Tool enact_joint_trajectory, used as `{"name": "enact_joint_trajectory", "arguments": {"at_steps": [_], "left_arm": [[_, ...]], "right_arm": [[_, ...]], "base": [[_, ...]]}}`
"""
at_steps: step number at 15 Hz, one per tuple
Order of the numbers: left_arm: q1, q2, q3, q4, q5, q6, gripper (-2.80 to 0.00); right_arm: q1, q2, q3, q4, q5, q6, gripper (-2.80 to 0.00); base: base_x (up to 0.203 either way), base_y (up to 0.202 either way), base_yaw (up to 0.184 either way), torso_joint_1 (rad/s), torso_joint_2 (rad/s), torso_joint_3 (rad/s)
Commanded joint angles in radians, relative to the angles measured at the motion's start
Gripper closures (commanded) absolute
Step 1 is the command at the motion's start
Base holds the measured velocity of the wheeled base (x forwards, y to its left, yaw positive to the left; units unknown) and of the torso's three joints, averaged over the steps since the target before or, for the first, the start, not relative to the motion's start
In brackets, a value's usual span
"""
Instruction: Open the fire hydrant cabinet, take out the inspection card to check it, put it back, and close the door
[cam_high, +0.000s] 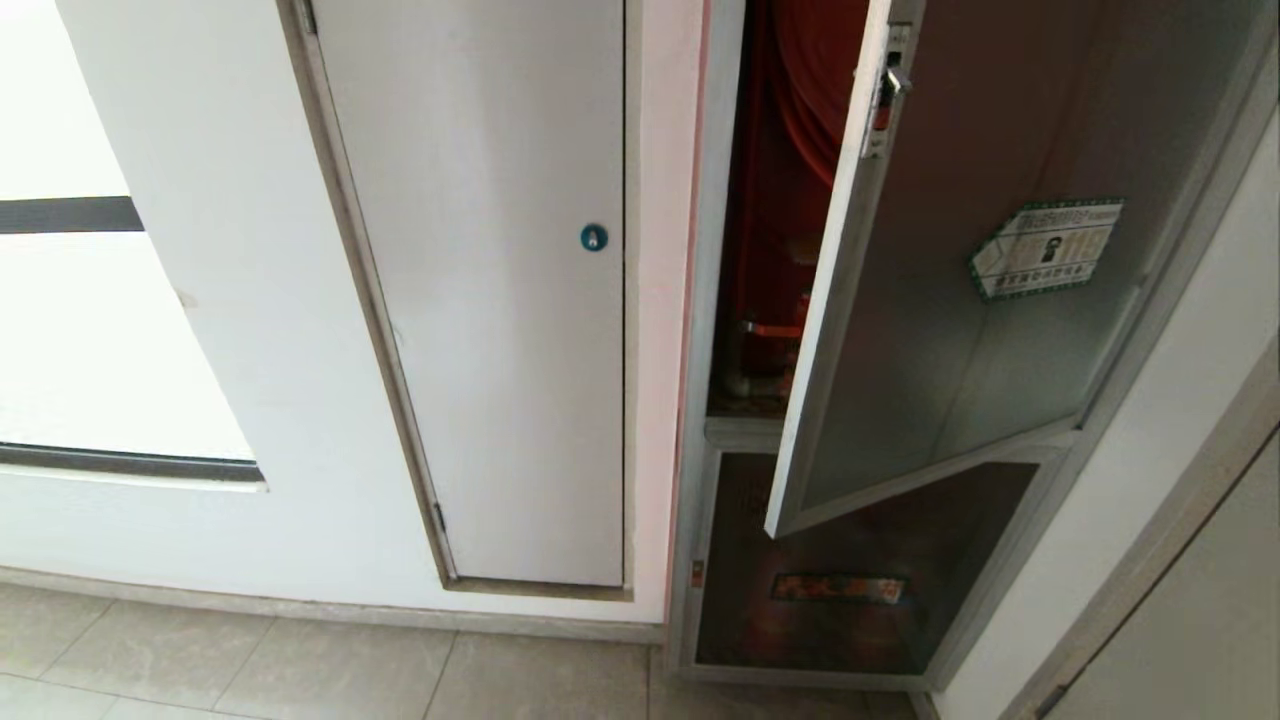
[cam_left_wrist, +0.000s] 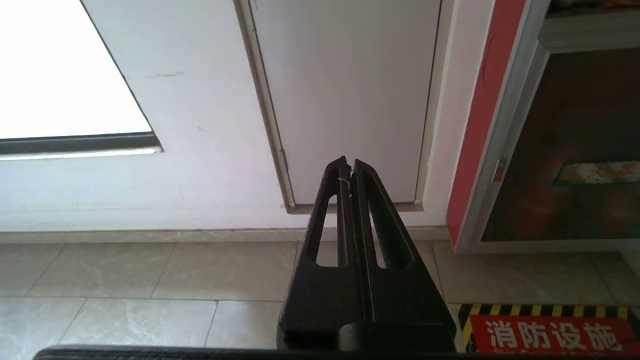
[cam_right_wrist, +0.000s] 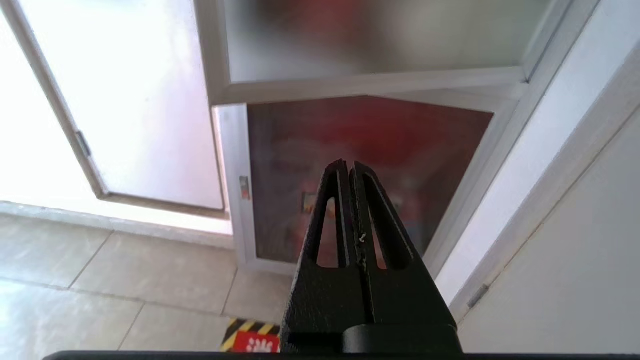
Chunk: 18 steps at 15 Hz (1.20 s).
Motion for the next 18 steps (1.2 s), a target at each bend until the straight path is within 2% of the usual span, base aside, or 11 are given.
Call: {"name": "enact_joint_trajectory", "arguments": {"at_steps": [1,3,5,11,13,14,15,17,18], "left_arm": [[0.0,0.002,0.0,0.0,0.0,0.0,0.0],[0.0,0.002,0.0,0.0,0.0,-0.001,0.0],[0.0,0.002,0.0,0.0,0.0,-0.001,0.0],[0.0,0.002,0.0,0.0,-0.002,0.0,0.0],[0.0,0.002,0.0,0.0,-0.002,0.0,0.0],[0.0,0.002,0.0,0.001,-0.002,0.0,0.0],[0.0,0.002,0.0,0.0,-0.002,-0.001,0.0],[0.0,0.002,0.0,0.0,-0.002,-0.001,0.0],[0.0,0.002,0.0,0.002,-0.002,-0.001,0.0]], "right_arm": [[0.0,-0.002,0.0,0.0,0.001,-0.001,0.0],[0.0,0.009,-0.065,0.016,0.012,-0.001,0.0],[0.0,0.111,-0.177,0.034,0.056,-0.001,0.0],[0.007,0.739,-0.651,0.025,0.342,-0.009,0.0],[0.087,0.969,-0.84,0.017,0.381,-0.014,0.0],[0.17,1.055,-0.909,0.013,0.354,-0.015,0.0],[0.3,1.12,-0.961,0.001,0.29,-0.015,0.0],[0.574,1.254,-1.023,-0.078,0.072,-0.015,0.0],[0.662,1.341,-1.048,-0.141,-0.043,-0.016,0.0]], "base": [[-0.193,0.0,0.002,0.002,0.01,0.002],[-0.117,0.0,0.002,0.0,-0.01,0.003],[0.0,0.0,0.0,0.0,0.0,0.0],[0.0,0.0,0.0,0.0,0.0,0.0],[0.0,0.0,0.0,0.0,0.0,0.0],[0.0,0.0,0.0,0.0,0.0,0.0],[0.0,0.0,0.0,0.0,0.0,0.0],[0.0,0.0,0.0,0.0,0.0,0.0],[0.0,0.0,0.0,0.0,0.0,0.0]]}}
